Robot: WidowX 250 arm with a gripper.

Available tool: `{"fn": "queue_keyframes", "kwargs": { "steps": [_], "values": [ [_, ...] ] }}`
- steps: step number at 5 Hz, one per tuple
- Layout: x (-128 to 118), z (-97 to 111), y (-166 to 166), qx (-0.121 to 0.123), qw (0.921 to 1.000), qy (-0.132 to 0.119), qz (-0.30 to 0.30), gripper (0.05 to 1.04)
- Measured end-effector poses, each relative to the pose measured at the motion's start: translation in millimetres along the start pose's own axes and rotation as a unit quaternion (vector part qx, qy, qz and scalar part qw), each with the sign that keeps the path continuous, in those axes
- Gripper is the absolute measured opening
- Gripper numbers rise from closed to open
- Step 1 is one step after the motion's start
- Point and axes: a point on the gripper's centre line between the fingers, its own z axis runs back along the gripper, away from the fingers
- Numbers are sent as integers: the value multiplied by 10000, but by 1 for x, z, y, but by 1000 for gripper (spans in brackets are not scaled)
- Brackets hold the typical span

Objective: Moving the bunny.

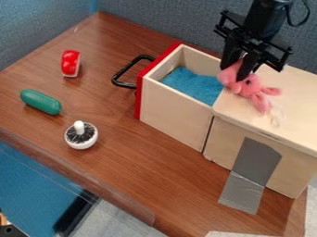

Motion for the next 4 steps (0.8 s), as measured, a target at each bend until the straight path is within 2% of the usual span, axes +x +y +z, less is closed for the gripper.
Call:
{"fn": "queue_keyframes", "kwargs": {
  "steps": [2,3,4],
  "values": [
    [-4,5,15,263,9996,11,-62,265],
    [-10,15,44,546,9972,-25,503,249],
    [-24,7,79,599,9921,170,1089,246]
  ]
}}
